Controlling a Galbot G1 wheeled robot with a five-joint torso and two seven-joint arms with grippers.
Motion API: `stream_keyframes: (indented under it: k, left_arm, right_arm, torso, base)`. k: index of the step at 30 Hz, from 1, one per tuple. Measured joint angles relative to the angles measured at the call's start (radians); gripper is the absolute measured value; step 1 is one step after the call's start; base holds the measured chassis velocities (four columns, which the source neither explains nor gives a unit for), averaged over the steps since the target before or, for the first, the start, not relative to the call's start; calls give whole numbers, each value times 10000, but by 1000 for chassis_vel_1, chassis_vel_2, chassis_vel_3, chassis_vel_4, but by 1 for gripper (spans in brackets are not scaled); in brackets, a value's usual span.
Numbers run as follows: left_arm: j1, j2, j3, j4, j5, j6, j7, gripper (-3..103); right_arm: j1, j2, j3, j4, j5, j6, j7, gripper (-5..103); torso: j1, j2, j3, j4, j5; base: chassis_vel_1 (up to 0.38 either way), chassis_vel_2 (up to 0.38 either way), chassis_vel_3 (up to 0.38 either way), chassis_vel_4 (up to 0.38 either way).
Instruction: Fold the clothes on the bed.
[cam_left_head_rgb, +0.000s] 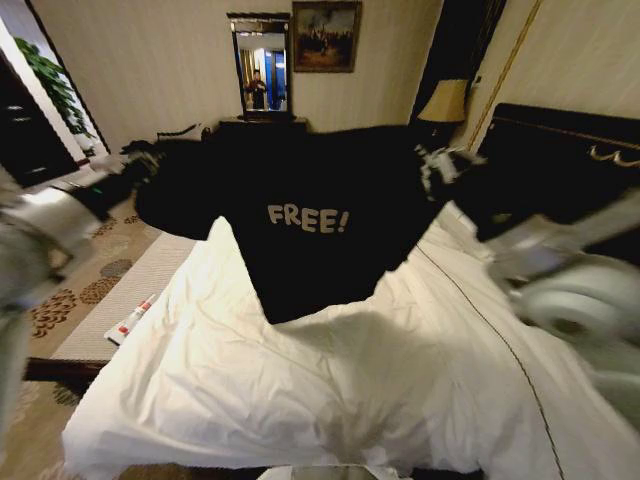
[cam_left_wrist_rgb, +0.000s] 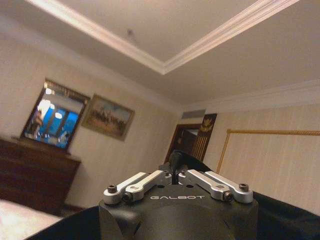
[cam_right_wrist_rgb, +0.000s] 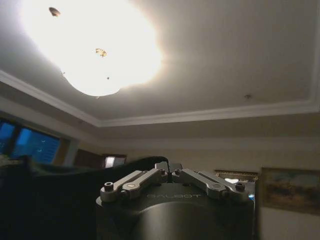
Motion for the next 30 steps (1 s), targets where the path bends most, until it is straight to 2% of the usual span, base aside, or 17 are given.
stream_keyframes:
  k: [2,3,6,9,12,13,15,17,18,19,20,21,23,25,26,28,30]
  left_arm:
    - [292,320,-854,-166,-703,135,-110,1]
    - [292,320,-854,-166,-703,135,-110,1]
    - [458,752,-1417,-214,-1334,360,-280,1]
    - [497,883,-1277,-175,-1350,537,-367,1]
    - [713,822,111,84,-486,1030,-521,1]
    - [713,822,111,84,-486,1030,-521,1]
    - [846,618,1361,340,504,1262,-517,1]
    - [801,24,3960,1291,2837,1363,-299,1]
    - [801,24,3960,1291,2837,1363,-299,1]
    - [719,-205,4777,1689,3544,1368,-219,1]
    - [494,-715,6198,2532,4723,1381,-106,1]
    - [330,-1053,6865,3033,5332,1382,-23,1]
    - [254,-1185,7103,3241,5562,1382,11,1]
    - [-207,-2105,8265,4505,6764,1230,295,1]
    - [-207,-2105,8265,4505,6764,1230,295,1]
    - [-548,-2758,8881,5558,7478,948,582,1]
    - [-672,-3010,9049,5958,7709,819,732,1]
  right_arm:
    - [25,-409,834,63,960,-472,764,0]
    - [25,-409,834,63,960,-472,764,0]
    - [236,-793,1355,52,2051,-1029,1681,0]
    - [243,-751,1250,18,2134,-1328,2030,0]
    - [46,-120,-48,-34,2098,-2126,2919,0]
    - [46,-120,-48,-34,2098,-2126,2919,0]
    - [-209,380,-1018,-72,1959,-2625,3232,0]
    - [-276,1279,-3442,-557,1489,-3203,3491,0]
    - [-276,1279,-3442,-557,1489,-3203,3491,0]
    - [-225,1591,-4216,-1017,1360,-3323,3537,0]
    - [-59,2198,-5689,-2108,1038,-3461,3603,0]
    - [65,2577,-6405,-2748,793,-3487,3596,0]
    - [134,2780,-6746,-3094,624,-3493,3558,0]
    - [506,3819,-7948,-4957,-450,-3404,3118,0]
    - [506,3819,-7948,-4957,-450,-3404,3118,0]
    - [840,4588,-8512,-6157,-1267,-3164,2713,0]
    - [1030,4849,-8712,-6615,-1515,-3019,2601,0]
  torso:
    - [0,1,0,-1,-14]
    - [0,1,0,-1,-14]
    - [1,0,1,-11,-9]
    - [1,0,3,-10,-4]
    - [2,-1,4,-13,2]
    - [2,-1,4,-13,2]
    - [3,-2,5,-11,3]
    - [5,-3,5,-12,-9]
    - [5,-3,5,-12,-9]
    - [4,-4,5,-12,-8]
    - [6,-4,7,-10,-11]
    - [7,-5,8,-8,-8]
    - [7,-6,8,-9,-4]
    - [10,-8,8,-10,0]
    - [10,-8,8,-10,0]
    - [11,-7,8,-14,-2]
    - [10,-7,7,-11,-1]
  base:
    - [0,0,0,0]
    - [0,0,0,0]
    - [0,0,0,0]
    - [0,0,0,0]
    - [0,0,0,0]
    - [0,0,0,0]
    - [0,0,0,0]
    - [0,0,0,0]
    - [0,0,0,0]
    - [0,0,0,0]
    - [0,0,0,0]
    - [0,0,0,0]
    - [0,0,0,0]
    - [0,0,0,0]
    - [0,0,0,0]
    - [0,0,0,0]
    - [0,0,0,0]
